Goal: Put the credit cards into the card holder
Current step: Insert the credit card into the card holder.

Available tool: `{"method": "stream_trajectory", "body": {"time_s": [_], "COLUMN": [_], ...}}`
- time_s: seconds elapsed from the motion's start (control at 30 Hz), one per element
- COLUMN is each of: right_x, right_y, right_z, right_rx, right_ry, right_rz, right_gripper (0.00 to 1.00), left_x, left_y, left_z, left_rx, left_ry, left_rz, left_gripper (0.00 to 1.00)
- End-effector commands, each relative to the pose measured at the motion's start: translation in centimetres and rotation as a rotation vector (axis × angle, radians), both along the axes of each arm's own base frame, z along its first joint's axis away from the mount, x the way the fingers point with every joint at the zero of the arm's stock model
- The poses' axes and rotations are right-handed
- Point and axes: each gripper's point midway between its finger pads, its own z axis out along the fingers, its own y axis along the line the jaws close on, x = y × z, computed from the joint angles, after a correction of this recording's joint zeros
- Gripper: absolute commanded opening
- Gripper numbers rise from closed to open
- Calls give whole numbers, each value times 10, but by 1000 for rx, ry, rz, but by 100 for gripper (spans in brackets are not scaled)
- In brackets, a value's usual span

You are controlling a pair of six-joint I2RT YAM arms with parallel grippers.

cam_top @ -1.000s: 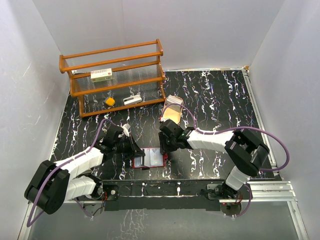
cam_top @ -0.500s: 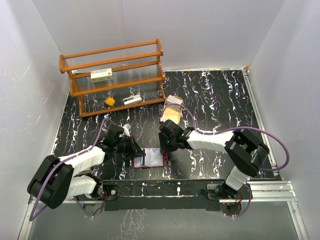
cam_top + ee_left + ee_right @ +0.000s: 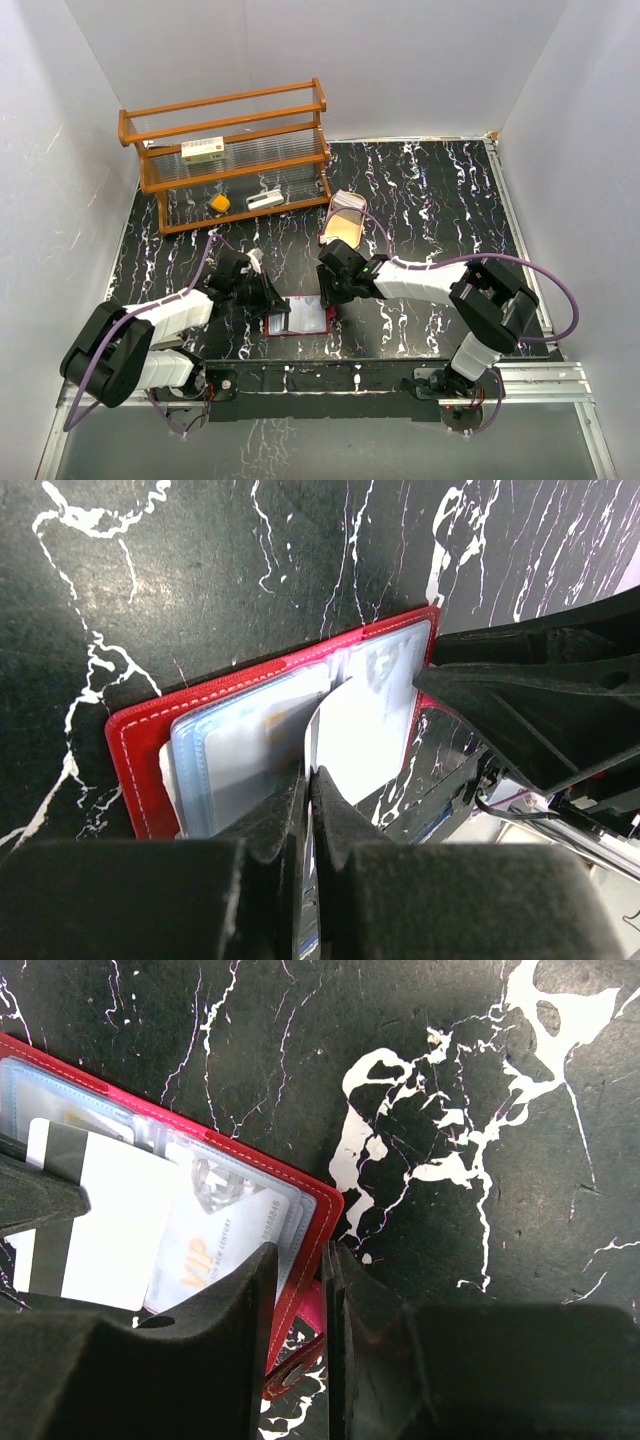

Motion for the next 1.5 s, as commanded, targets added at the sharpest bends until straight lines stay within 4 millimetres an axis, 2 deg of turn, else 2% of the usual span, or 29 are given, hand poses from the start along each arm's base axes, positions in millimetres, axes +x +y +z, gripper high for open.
{"method": "stream_trajectory", "body": {"time_s": [0.0, 0.13, 0.37, 0.67, 0.9, 1.13, 1.2, 1.33, 1.47], "right_x": [1, 1, 0, -8, 1, 3, 3, 3, 2], "right_y": [-4, -5, -4, -7, -12, -8, -8, -9, -10], "right_z": [-8, -9, -6, -11, 3, 6, 7, 19, 30], "right_rx": [-30, -28, -12, 35, 67, 94, 94, 97, 99], "right_ry": [-14, -16, -12, 14, -44, -47, -45, -57, -64], "right_rz": [-2, -5, -16, -70, -143, -162, -161, -153, -138], "right_gripper": [23, 23, 23, 22, 22, 21, 21, 22, 26], "left_x": [6, 8, 9, 7, 9, 4, 4, 8, 16], "left_y": [18, 21, 13, 14, 8, 7, 7, 13, 17], "left_z": [-18, -22, -22, -27, -21, -22, -21, -11, 6], "left_rx": [127, 160, 110, 75, 17, -15, -13, 46, 84], "left_ry": [-7, -15, -19, -40, -61, -55, -60, -70, -111], "left_rz": [24, 19, 8, 55, 100, 113, 114, 105, 102], "left_gripper": [0, 0, 0, 0, 0, 1, 8, 30, 42]}}
